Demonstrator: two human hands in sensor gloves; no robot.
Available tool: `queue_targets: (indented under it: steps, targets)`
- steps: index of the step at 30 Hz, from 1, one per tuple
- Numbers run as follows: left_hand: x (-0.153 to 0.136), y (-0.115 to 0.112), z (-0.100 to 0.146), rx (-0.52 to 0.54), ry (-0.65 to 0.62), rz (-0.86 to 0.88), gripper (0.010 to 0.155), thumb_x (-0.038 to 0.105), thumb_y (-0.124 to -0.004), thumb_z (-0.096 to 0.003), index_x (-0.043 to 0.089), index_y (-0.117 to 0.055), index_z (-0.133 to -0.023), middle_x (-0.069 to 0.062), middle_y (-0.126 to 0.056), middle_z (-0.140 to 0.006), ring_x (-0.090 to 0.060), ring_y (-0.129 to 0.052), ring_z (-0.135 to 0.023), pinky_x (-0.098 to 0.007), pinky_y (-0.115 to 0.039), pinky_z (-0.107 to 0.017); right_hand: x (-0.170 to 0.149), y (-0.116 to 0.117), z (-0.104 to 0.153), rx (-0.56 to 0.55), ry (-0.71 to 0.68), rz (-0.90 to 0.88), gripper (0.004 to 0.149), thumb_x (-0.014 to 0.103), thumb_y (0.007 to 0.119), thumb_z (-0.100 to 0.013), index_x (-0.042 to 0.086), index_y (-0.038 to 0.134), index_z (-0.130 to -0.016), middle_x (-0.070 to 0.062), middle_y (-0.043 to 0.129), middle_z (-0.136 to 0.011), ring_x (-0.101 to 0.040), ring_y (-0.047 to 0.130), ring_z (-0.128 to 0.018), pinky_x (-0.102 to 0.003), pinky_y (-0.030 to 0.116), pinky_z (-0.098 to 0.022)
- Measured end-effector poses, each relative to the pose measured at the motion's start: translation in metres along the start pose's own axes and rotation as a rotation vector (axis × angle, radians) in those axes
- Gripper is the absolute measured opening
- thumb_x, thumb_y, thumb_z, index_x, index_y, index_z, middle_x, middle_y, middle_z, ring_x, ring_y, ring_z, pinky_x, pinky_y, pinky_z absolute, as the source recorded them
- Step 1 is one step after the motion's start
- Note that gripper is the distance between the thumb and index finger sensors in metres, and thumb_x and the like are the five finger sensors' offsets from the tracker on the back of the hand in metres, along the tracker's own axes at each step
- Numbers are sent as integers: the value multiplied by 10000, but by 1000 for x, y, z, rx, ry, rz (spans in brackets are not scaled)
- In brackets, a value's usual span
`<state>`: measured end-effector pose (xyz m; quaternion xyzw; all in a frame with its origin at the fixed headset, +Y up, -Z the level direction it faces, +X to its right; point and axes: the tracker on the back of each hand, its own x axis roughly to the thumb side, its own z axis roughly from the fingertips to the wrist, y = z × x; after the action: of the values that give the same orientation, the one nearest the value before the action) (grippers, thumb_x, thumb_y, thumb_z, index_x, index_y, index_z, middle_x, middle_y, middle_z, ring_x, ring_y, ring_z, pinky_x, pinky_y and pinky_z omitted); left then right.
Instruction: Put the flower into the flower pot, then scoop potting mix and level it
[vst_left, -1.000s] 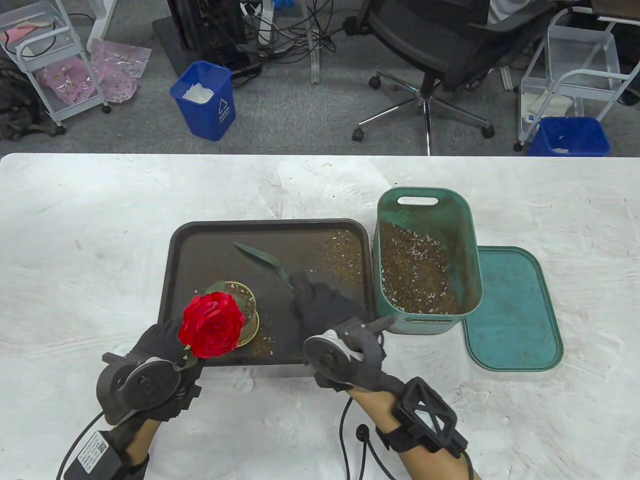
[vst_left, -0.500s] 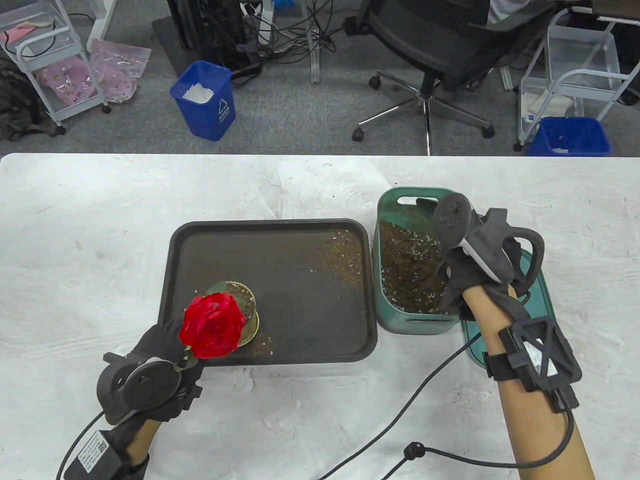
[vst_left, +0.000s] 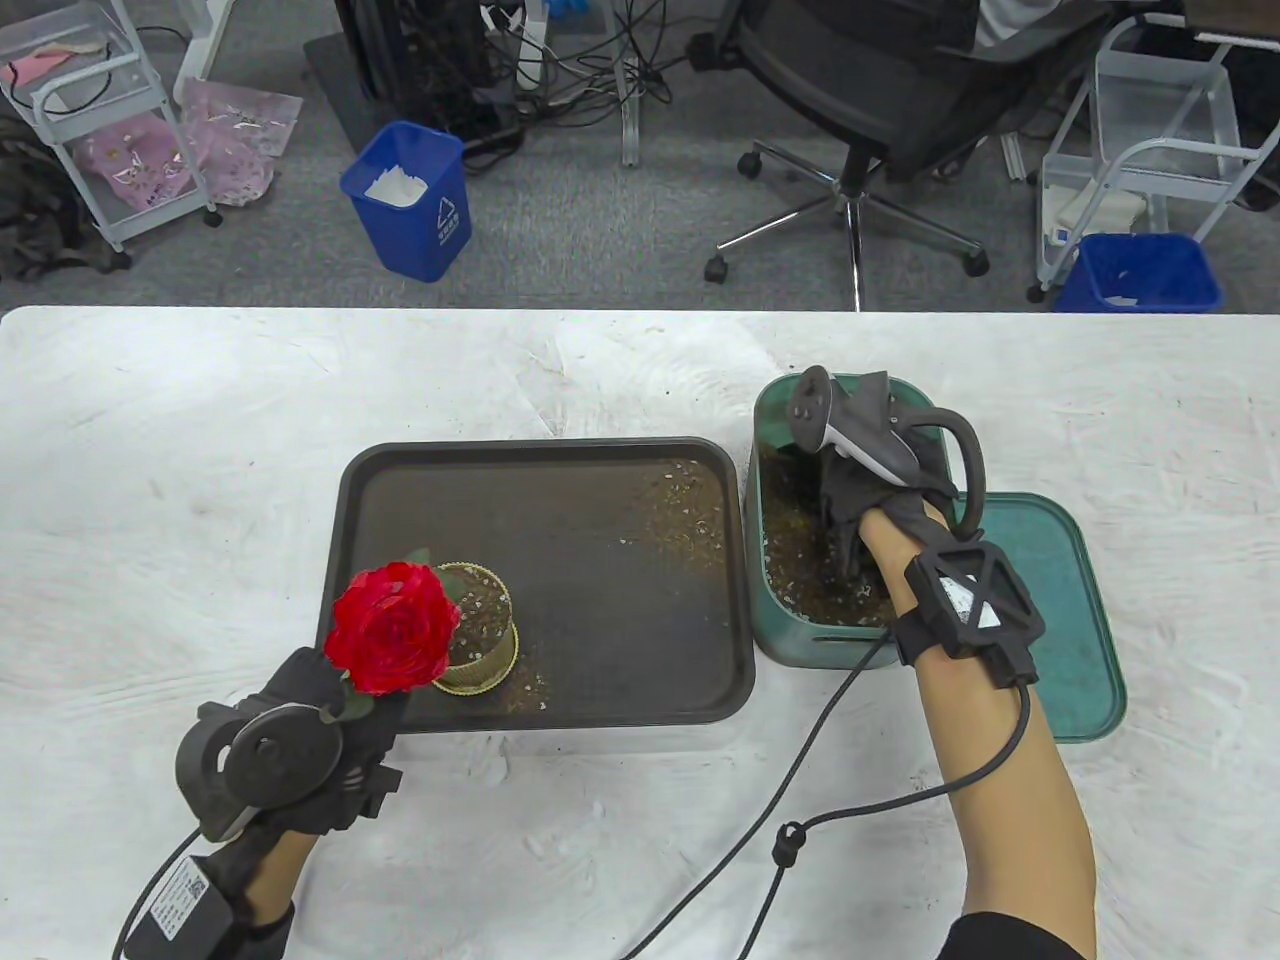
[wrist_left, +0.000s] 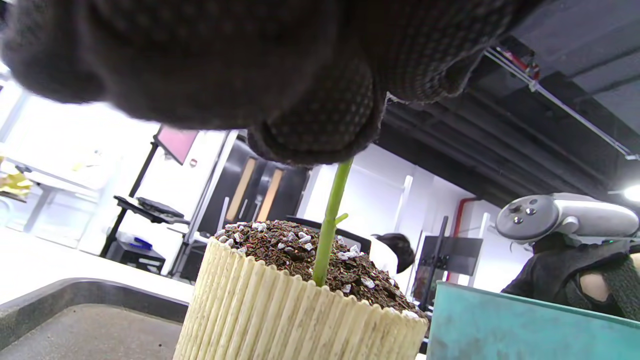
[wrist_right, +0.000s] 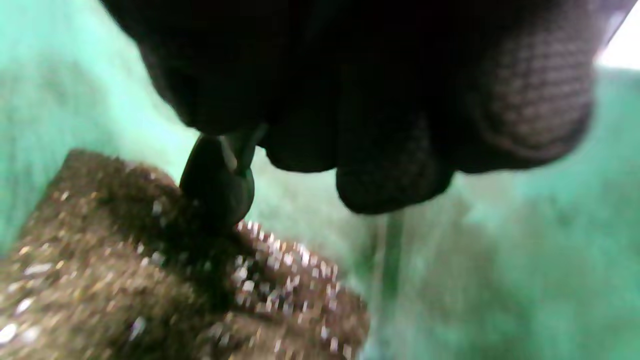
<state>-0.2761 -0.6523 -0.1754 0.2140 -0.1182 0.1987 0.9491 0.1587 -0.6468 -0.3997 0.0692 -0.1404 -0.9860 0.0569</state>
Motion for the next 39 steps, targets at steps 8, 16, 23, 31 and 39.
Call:
queue_targets:
  steps: [8,16,23,31,39]
  targets:
    - [2,0,1,2,-13,-21,440,463,-793,-401,200,-941,-722,-11,-1040,-465,-149,-1026,-128,-382,-924,-249,-22,25,-13,505,74,-532,553,302,766,-386,1,720,-847,-109,978,-555,-263,1071,-253,-427,946,-146]
    - [4,0,1,-2,-29,-39,442,462,-795,-400,198,-941,-723,-9,-1040,-465,-149,-1026,-129,-383,-923,-248,-44,30,4,596,71,-931,557,311,745,-396,-29,714,-836,-113,977,-533,-229,1071,-222,-389,955,-103]
    - [5,0,1,0,-28,-39,440,463,-795,-400,200,-942,-721,-6,-1040,-465,-149,-1026,-127,-383,-924,-249,-72,29,31,541,103,-1200,545,309,737,-403,-26,723,-833,-121,991,-514,-216,1084,-185,-364,973,-52]
    - [4,0,1,0,-19,-33,441,462,-795,-400,199,-943,-721,-10,-1040,-465,-149,-1026,-128,-382,-924,-249,-97,9,66,408,73,-1380,543,310,737,-404,-23,725,-832,-123,989,-513,-221,1082,-186,-369,971,-52]
    - [4,0,1,1,-22,-40,441,462,-795,-400,199,-942,-722,-6,-1040,-465,-149,-1026,-128,-382,-924,-250,-61,-19,107,371,-150,-1384,540,316,738,-411,-20,725,-834,-122,990,-515,-214,1082,-161,-360,967,-40]
